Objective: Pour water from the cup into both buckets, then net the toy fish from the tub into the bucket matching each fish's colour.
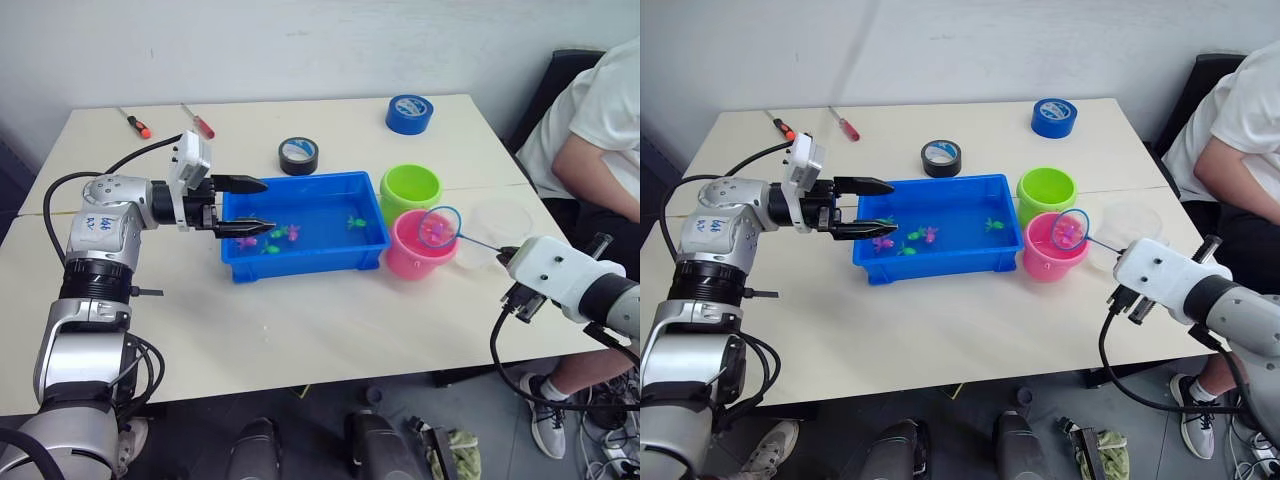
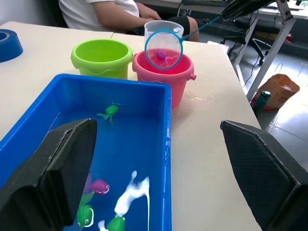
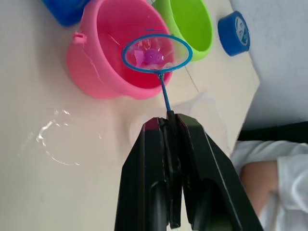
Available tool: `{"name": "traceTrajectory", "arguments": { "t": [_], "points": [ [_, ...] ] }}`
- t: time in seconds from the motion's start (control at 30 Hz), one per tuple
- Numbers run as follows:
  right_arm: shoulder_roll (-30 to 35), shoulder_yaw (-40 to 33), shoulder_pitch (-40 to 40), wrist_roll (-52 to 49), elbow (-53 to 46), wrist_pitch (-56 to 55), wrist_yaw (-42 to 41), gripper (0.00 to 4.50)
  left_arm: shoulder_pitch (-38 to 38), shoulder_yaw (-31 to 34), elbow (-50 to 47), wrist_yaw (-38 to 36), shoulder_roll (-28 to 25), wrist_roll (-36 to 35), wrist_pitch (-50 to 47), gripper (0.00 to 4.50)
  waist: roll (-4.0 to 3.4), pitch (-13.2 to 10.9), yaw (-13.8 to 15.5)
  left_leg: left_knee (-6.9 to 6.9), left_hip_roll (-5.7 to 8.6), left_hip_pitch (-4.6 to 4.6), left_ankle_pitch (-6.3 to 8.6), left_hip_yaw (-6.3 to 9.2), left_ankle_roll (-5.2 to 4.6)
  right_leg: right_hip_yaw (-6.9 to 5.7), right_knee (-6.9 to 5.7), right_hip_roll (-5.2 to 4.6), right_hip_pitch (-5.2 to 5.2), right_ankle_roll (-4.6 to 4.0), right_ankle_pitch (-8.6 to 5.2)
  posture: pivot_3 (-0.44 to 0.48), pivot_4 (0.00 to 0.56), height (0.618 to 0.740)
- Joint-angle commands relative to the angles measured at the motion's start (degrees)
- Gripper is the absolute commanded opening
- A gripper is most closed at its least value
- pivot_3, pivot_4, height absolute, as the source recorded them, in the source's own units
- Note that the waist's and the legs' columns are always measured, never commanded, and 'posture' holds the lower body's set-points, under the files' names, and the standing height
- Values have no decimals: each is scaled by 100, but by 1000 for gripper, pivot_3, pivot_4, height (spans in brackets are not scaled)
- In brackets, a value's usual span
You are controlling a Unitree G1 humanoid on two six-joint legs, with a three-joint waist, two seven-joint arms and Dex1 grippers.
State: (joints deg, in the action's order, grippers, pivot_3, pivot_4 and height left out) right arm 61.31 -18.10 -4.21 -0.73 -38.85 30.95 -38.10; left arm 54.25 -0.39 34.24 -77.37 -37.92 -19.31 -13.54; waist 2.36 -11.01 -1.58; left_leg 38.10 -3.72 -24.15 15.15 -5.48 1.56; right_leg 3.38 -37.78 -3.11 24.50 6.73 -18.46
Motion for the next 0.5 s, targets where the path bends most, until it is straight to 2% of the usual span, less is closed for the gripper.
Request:
{"name": "traceTrajectory", "arguments": {
  "t": [0.03, 0.23, 0.33, 0.5],
  "points": [
    [262, 56, -22, 716, -35, -601, 94, 0, 202, 84, -13, -93, -15, 26, 113, 4474, 0, 0, 2, 0, 0, 0, 0, 0, 0, 0, -1, 0, 0, 0, 0, 0, 150, 731],
    [380, 179, 36, 1383, 161, -1342, 78, 0, 224, 101, 33, -143, -1, 44, 130, 4474, 0, 0, 4, 2, 0, 0, -1, 0, 1, 0, -1, 0, -1, 0, 0, 0, 150, 731],
    [444, 244, -51, 2028, 317, -1727, 295, 0, 226, 113, 59, -155, 0, 51, 145, 4474, 0, 0, 5, 3, 0, 0, -1, 0, 1, 0, -1, 0, -1, 0, 0, 0, 150, 731],
    [299, 200, -201, 2592, 405, -2051, 519, 0, 220, 129, 86, -163, -2, 51, 167, 4474, 0, 0, 5, 3, 0, 1, -1, 0, 2, 0, -2, 0, -2, 0, 0, 0, 150, 731]
  ]
}}
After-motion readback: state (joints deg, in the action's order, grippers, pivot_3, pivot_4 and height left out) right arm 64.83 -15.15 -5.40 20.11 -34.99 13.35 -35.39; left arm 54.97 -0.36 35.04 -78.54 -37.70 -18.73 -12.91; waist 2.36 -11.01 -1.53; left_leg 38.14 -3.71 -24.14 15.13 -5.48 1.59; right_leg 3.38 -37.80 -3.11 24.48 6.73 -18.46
